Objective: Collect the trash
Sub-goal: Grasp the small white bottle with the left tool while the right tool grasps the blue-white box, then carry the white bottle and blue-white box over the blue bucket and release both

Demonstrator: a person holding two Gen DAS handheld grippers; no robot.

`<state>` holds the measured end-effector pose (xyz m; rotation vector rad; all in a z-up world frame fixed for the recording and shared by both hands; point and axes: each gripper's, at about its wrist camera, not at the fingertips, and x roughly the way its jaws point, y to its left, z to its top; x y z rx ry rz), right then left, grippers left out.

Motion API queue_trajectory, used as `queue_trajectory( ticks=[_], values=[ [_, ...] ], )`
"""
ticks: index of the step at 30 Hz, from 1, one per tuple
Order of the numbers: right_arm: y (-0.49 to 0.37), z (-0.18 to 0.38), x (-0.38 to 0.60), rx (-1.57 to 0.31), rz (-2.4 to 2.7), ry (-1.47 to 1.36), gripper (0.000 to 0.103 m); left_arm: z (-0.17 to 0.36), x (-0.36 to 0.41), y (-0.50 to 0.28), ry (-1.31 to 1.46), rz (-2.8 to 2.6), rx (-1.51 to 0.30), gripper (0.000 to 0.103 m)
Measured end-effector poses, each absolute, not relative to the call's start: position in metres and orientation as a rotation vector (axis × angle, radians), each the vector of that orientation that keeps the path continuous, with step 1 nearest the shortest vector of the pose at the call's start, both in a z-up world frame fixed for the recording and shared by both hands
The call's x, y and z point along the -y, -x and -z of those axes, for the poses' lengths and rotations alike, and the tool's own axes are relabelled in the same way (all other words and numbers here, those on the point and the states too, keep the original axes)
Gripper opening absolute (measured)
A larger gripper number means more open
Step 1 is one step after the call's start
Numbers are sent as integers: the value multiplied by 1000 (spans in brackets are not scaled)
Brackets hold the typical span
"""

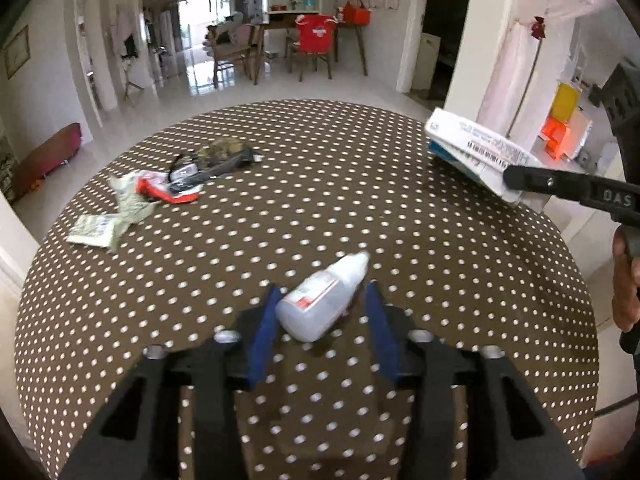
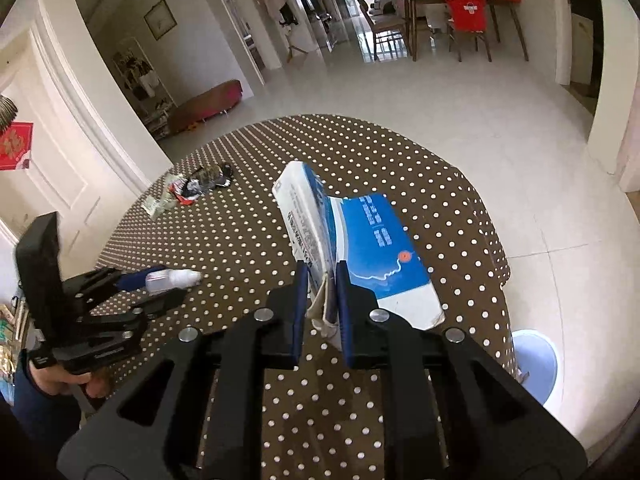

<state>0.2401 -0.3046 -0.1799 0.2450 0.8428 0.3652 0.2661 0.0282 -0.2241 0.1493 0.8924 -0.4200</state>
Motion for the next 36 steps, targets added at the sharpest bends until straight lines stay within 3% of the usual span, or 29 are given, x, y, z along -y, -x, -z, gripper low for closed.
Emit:
queue_trajectory(
  ticks=[10,23,30,36],
  values=[
    [-215,161,350,-768,-315,-297,13,217,7,-253,-100,439,-859,32],
    [-174,143,466,-680,-90,-365,13,161,104,-253,-26,557,-739,32],
    [-155,189,532,-753,61,-435,13,160,174,-247,-42,653,-743,31],
    [-165,262,573,-887,163,-524,15,169,216,-248,-71,711,-769,30]
  ],
)
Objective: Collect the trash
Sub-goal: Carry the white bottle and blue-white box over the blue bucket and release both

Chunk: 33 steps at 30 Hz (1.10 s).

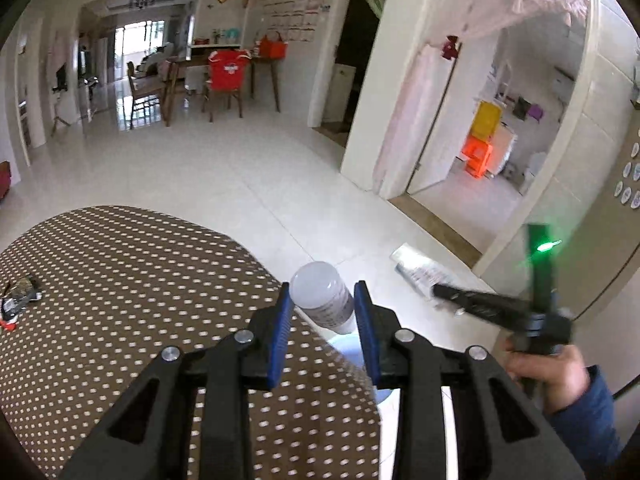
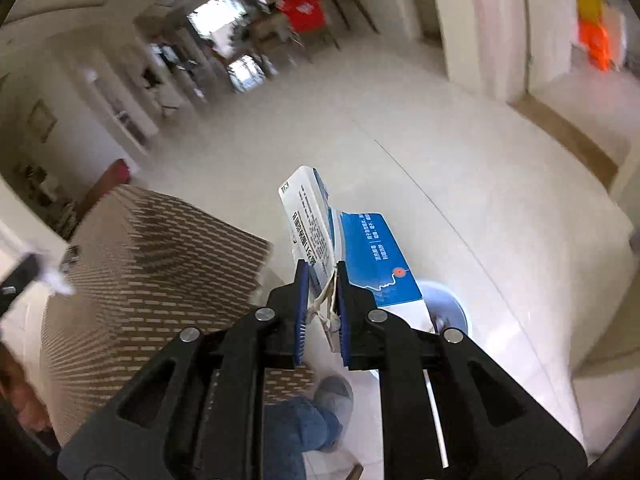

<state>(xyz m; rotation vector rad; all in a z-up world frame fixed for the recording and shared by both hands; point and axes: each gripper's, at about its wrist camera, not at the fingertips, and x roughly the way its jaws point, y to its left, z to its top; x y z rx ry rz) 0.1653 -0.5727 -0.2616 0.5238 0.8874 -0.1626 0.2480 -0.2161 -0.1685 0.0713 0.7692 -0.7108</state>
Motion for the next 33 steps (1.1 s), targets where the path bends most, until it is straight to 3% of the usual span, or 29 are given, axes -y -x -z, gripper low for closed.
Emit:
queue_trajectory(
  ticks=[1,3,4,5,9,11,33],
  values=[
    [-168,277,580,-918,185,-543,16,170,221,-249,-77,715,-772,30],
    [-171,300,591,-952,204,-583,33,172,232,-249,-87,725,-778,30],
    [-169,311,599,-958,217,-619,66,172,237,-249,-91,730,-781,30],
    [-167,319,604,-963,225,-645,77,173,243,-249,-97,735,-783,30],
    [-152,328,621,-959,279,-681,80,180,259,-248,-110,755,-794,30],
    [-141,322,625,-934,321,-687,95,185,268,-247,-117,767,-804,30],
    [-78,167,648,-550,468,-606,97,270,409,-258,-227,930,-967,31]
  ],
)
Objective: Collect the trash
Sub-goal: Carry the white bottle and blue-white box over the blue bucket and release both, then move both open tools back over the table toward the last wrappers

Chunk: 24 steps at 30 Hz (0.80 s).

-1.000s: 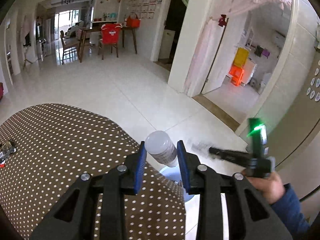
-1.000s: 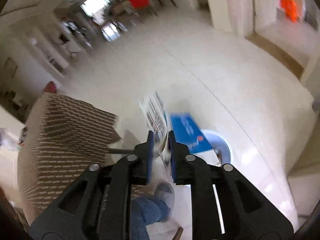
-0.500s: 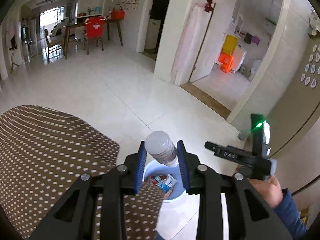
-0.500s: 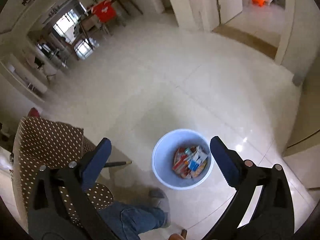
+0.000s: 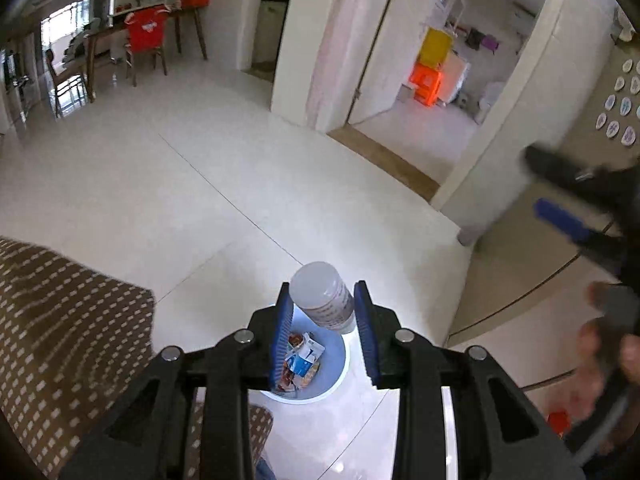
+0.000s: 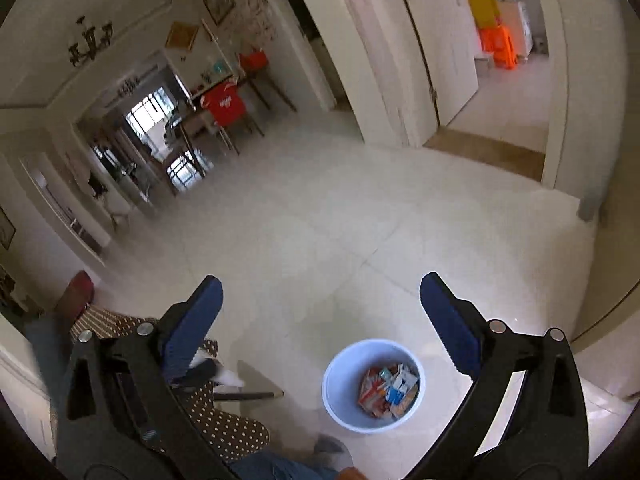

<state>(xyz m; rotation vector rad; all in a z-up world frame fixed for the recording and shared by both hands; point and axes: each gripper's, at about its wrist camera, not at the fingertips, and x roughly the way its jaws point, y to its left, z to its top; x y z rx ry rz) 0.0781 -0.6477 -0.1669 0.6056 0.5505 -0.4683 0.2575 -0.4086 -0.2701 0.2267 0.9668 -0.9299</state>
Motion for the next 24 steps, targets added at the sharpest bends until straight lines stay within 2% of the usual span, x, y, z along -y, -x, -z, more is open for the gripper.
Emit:
queue_trajectory(
  ticks=[1,6,10,24],
  values=[
    [-76,166,649,-548,470,-607,97,275,416,-260,-233,933,-979,33],
    [-70,169,649,-551,472,-625,97,287,427,-268,-225,904,-1020,79],
    [-68,177,653,-554,471,-638,97,276,417,-266,-217,864,-999,85],
    [-75,163,623,-562,415,-591,97,219,352,-235,-133,827,-894,89]
  ],
)
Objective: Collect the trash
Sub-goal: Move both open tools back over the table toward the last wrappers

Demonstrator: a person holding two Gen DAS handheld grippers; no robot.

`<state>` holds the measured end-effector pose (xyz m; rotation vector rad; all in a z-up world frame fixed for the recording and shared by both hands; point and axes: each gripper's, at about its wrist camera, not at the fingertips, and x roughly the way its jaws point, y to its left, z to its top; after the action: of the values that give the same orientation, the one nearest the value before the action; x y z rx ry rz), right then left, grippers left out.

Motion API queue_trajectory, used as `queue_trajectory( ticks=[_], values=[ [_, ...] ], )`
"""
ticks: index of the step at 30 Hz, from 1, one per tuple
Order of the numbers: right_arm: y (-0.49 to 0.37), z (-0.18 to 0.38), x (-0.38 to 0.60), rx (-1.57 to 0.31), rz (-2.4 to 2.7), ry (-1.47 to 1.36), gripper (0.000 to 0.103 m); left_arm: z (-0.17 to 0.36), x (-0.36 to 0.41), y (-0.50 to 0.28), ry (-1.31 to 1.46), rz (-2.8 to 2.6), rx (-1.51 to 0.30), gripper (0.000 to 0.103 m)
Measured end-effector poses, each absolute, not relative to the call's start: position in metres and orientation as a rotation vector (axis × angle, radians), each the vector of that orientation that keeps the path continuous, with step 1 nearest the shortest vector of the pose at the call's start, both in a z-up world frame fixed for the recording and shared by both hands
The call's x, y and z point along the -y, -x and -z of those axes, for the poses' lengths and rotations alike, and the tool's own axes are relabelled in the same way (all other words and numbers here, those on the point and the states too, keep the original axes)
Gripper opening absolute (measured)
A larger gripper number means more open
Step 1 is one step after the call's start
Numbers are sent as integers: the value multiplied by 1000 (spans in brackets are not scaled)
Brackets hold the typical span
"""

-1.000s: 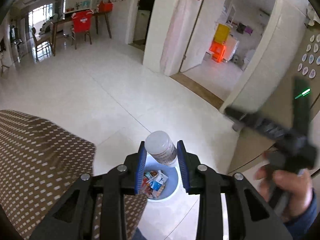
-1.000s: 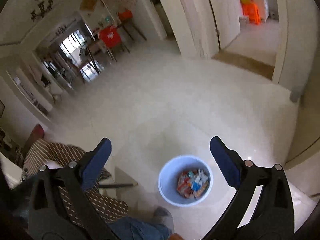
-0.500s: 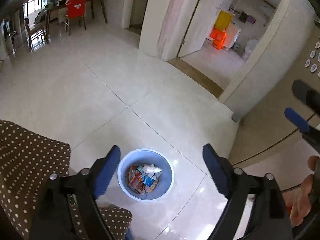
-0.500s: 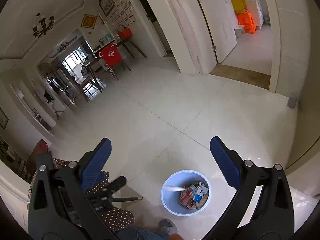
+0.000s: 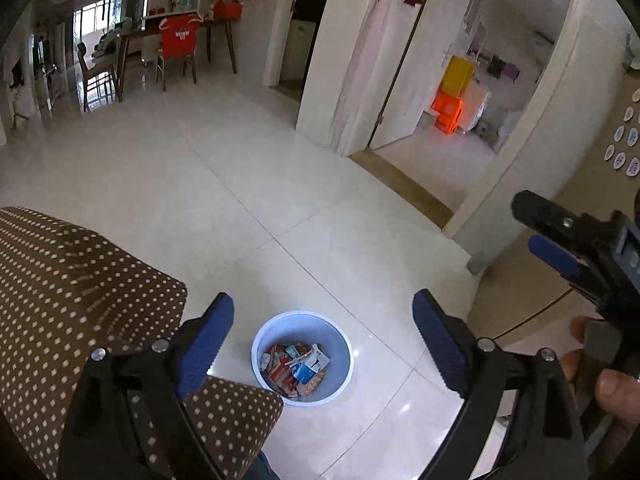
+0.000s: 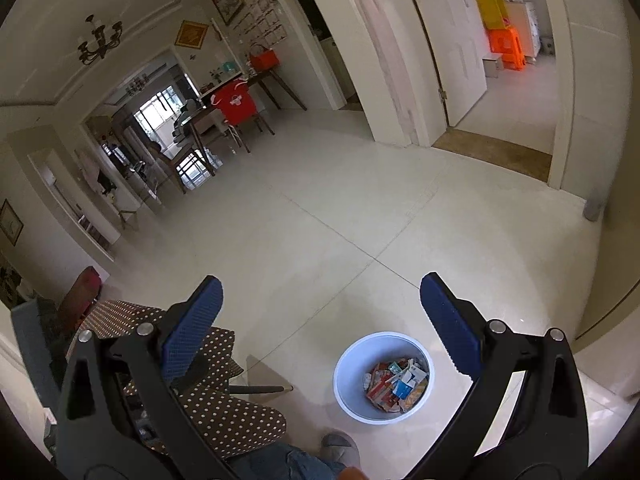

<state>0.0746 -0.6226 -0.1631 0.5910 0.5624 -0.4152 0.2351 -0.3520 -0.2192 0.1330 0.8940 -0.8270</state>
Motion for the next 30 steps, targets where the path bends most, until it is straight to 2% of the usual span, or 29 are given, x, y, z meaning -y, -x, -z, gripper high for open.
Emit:
queue_trajectory(
  ticks=[16,30],
  values=[
    [-114,139,546,-599,288,-465,97,159,242,-221,-64,648,-758,90],
    [-181,123,424,-645,60,-319,97,135,83,-239,17,378,-694,92]
  ],
)
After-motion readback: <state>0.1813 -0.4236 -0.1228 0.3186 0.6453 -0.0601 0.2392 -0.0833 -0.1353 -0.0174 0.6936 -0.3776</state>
